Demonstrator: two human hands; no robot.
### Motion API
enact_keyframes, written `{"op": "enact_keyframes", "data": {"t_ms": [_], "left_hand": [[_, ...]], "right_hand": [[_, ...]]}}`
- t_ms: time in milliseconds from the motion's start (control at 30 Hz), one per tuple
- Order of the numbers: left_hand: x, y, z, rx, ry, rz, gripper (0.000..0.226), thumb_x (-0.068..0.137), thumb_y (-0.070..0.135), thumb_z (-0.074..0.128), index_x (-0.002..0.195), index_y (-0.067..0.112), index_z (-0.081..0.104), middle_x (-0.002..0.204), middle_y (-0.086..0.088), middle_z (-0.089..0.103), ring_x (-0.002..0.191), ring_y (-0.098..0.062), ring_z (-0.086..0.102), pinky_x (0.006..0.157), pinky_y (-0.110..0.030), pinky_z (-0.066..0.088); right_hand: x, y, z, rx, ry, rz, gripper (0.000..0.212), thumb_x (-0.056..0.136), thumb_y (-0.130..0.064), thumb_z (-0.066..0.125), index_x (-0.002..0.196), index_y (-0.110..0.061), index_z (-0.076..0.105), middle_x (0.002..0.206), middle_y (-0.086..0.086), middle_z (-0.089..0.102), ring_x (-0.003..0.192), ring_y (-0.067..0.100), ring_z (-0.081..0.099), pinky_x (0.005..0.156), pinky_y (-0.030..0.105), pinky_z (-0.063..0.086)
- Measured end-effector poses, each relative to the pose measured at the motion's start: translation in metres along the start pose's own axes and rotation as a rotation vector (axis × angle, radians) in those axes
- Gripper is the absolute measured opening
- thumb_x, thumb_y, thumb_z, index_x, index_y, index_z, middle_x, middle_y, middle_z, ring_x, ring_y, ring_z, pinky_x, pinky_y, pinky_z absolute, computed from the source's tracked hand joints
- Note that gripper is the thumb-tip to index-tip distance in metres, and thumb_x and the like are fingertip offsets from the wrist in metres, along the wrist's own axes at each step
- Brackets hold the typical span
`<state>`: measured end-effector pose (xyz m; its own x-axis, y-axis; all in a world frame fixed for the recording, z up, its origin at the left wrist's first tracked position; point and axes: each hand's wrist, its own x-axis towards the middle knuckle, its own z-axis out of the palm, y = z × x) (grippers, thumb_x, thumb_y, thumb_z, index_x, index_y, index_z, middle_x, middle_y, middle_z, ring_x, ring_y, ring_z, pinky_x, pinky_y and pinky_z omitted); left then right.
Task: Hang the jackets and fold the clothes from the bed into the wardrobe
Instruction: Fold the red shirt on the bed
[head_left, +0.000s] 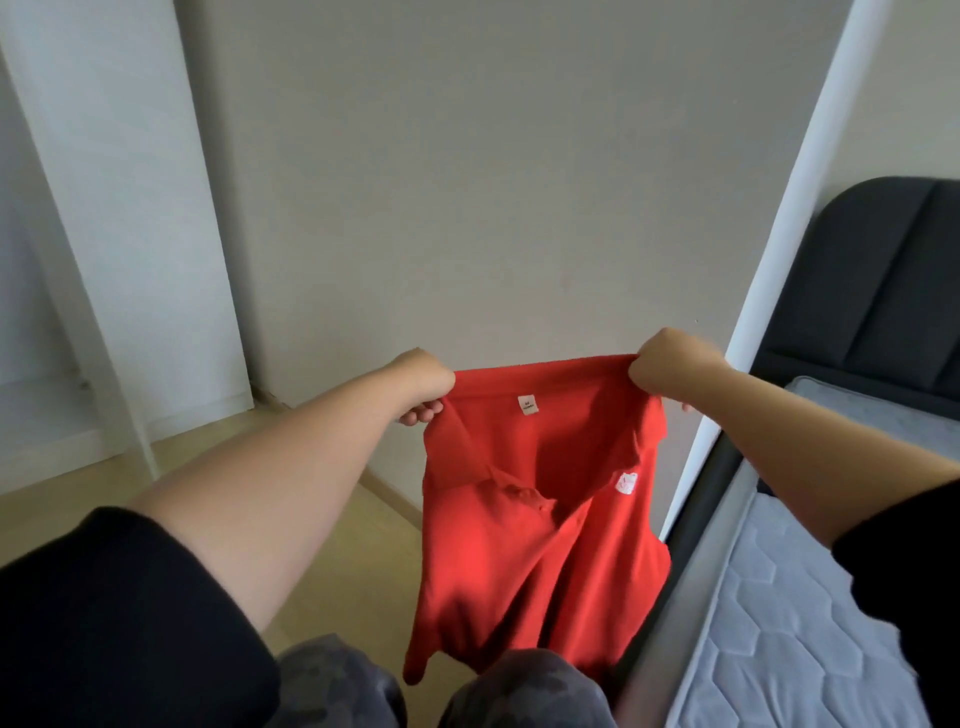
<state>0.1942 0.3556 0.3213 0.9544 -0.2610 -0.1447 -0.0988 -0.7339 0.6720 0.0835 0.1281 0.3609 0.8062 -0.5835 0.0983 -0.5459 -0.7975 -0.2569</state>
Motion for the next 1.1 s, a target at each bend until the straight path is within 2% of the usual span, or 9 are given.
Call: {"op": "enact_keyframes", "data": {"t_ms": [167,300,433,567,667,767,867,967,1100], "left_hand": [[-0.001,0.010,-0.007,-0.420,-0.047,-0.042,0.019,0.093,0.000,0.034,0.108,-0.003,0.044,0.070,-0.017,0.062,0.037,-0.018,0.061,0.036,-0.018,0.047],[0.001,0.012,-0.014,-0.491,-0.105,0.037,0.035,0.086,-0.013,0.037,0.116,0.000,0.047,0.098,-0.024,0.067,0.082,-0.028,0.070,0.075,-0.029,0.058],[0.005,0.006,-0.016,-0.059,0.015,0.201,0.028,0.081,-0.012,0.059,0.107,-0.001,0.063,0.102,-0.020,0.070,0.098,-0.028,0.068,0.086,-0.034,0.054],[-0.001,0.003,-0.014,0.537,0.321,0.353,0.005,0.080,0.006,0.066,0.083,0.010,0.067,0.090,-0.011,0.067,0.095,-0.031,0.063,0.068,-0.030,0.044],[0.005,0.003,-0.001,0.760,0.487,0.416,0.017,0.089,0.010,0.056,0.102,0.014,0.066,0.110,-0.007,0.062,0.111,-0.028,0.054,0.076,-0.031,0.040],[0.012,0.009,-0.002,0.590,0.650,0.500,0.023,0.094,0.025,0.055,0.110,0.010,0.062,0.119,-0.011,0.053,0.117,-0.030,0.045,0.089,-0.038,0.037],[0.014,0.022,0.000,0.036,0.707,0.540,0.024,0.095,0.024,0.053,0.108,0.004,0.055,0.109,-0.021,0.062,0.104,-0.038,0.056,0.083,-0.039,0.039],[0.018,0.028,0.008,0.092,0.314,0.518,0.029,0.095,0.025,0.055,0.115,0.004,0.056,0.119,-0.019,0.061,0.112,-0.033,0.056,0.087,-0.031,0.039],[0.026,0.022,0.003,-0.103,0.510,0.527,0.020,0.094,0.022,0.056,0.096,0.003,0.056,0.101,-0.018,0.063,0.097,-0.033,0.058,0.068,-0.026,0.030]], "right_hand": [[0.007,0.017,0.004,0.730,-0.248,0.135,0.027,0.082,0.002,0.041,0.060,-0.013,0.035,0.035,-0.001,0.027,0.030,0.013,0.020,0.038,0.018,0.033],[0.007,0.021,0.008,1.074,-0.362,0.110,0.022,0.089,0.000,0.054,0.068,-0.006,0.051,0.047,0.007,0.048,0.035,0.015,0.047,0.044,0.026,0.053],[0.005,0.025,0.009,1.089,-0.526,-0.027,0.008,0.084,0.009,0.060,0.090,0.007,0.064,0.084,0.019,0.072,0.073,0.024,0.073,0.064,0.031,0.060],[0.006,0.017,0.021,0.633,-0.187,-0.126,0.012,0.081,0.004,0.068,0.074,-0.002,0.061,0.069,0.014,0.070,0.062,0.022,0.070,0.065,0.034,0.059],[0.005,0.008,0.027,0.096,0.136,-0.180,0.019,0.082,-0.023,0.070,0.072,-0.009,0.061,0.080,0.008,0.059,0.085,0.031,0.063,0.065,0.030,0.044],[0.005,0.003,0.026,0.112,0.411,-0.230,0.022,0.086,-0.028,0.063,0.082,-0.006,0.061,0.100,0.015,0.052,0.094,0.036,0.054,0.073,0.035,0.039],[0.005,-0.003,0.023,0.472,0.797,-0.345,0.021,0.087,-0.022,0.056,0.073,-0.012,0.045,0.075,0.013,0.053,0.071,0.035,0.051,0.060,0.033,0.027],[0.011,-0.003,0.027,0.300,0.467,-0.302,0.019,0.087,-0.022,0.055,0.071,-0.014,0.048,0.078,0.018,0.063,0.078,0.038,0.059,0.060,0.031,0.032],[0.017,0.012,0.029,0.282,0.526,-0.090,0.027,0.093,-0.034,0.048,0.075,-0.014,0.052,0.080,0.012,0.062,0.079,0.035,0.058,0.060,0.031,0.035]]}}
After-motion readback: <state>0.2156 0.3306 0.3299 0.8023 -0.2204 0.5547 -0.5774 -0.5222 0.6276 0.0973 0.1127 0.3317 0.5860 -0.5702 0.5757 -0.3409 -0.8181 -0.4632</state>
